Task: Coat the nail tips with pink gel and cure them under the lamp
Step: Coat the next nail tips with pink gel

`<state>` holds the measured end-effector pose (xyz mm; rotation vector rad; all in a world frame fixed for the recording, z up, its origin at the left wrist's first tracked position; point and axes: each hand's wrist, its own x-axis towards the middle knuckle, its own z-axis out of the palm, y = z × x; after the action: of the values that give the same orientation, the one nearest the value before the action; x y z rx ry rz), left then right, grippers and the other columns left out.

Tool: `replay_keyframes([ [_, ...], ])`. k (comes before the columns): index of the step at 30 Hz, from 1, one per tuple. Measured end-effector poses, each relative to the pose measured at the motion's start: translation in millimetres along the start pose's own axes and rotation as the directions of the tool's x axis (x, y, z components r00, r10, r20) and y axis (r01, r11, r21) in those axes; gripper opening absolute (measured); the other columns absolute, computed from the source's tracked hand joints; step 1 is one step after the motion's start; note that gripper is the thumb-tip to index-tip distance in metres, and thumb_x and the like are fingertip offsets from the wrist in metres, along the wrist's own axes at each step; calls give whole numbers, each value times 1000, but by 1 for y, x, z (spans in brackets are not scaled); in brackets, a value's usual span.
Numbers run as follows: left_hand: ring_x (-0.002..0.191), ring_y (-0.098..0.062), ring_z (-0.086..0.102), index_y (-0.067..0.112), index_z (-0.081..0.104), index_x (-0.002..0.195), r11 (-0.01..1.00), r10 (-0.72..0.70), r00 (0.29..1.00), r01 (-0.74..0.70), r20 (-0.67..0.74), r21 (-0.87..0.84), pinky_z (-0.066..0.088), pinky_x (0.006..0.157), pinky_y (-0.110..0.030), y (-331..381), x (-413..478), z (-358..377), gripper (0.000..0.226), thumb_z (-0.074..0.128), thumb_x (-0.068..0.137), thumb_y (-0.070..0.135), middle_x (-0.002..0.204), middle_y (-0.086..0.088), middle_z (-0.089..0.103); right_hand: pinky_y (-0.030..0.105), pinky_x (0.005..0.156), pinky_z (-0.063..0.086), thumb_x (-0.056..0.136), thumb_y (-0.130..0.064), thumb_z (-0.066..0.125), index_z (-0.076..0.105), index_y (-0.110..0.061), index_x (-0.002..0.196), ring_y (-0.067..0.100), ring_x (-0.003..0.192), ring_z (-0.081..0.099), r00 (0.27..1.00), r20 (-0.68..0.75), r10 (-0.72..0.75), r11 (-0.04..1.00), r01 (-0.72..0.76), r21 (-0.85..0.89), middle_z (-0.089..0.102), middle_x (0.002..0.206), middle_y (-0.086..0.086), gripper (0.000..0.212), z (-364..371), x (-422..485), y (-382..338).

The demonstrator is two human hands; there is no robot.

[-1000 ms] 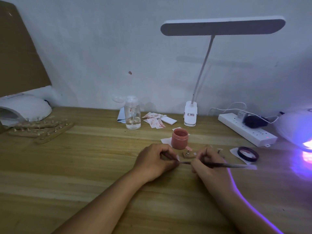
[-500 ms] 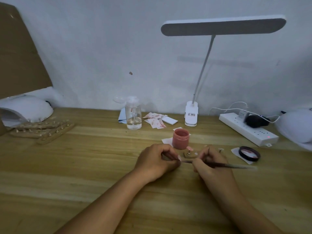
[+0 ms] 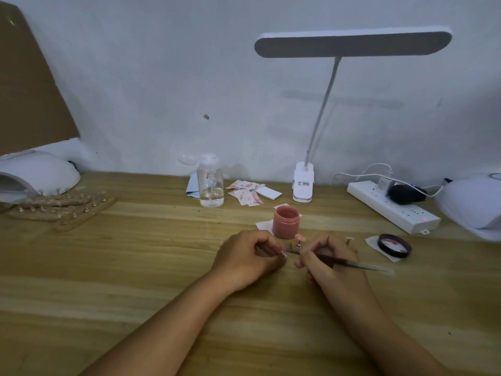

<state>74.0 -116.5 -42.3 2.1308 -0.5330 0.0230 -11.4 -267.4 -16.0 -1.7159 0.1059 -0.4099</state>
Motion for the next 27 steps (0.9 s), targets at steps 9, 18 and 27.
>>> replay_keyframes([
  [9, 55, 12, 50, 40, 70, 71, 1000, 9, 1000, -9, 1, 6, 33, 58, -20, 0, 0, 0, 14, 81, 75, 32, 79, 23, 72, 17, 62, 44, 88, 3, 61, 52, 9, 83, 0, 70, 54, 1000, 1, 19, 999, -19, 29, 66, 63, 9, 12, 0, -1, -2],
  [18, 55, 2, 46, 36, 71, 78, 997, 61, 997, -64, -55, -41, 38, 61, -25, 2, -2, 1, 10, 78, 76, 28, 83, 23, 72, 24, 50, 49, 96, -7, 54, 54, -5, 96, 8, 53, 57, 982, -136, -127, 984, 142, 106, 70, 73, 8, 2, -5, -3, -2],
  [27, 60, -6, 48, 36, 60, 82, 971, 233, 962, -237, -142, -12, 49, 62, -34, 10, -7, 3, 19, 76, 74, 30, 85, 22, 70, 26, 72, 55, 77, 10, 69, 51, -24, 98, 15, 80, 66, 933, 15, -361, 906, 354, -232, 66, 92, -1, 44, 3, 6, 18],
])
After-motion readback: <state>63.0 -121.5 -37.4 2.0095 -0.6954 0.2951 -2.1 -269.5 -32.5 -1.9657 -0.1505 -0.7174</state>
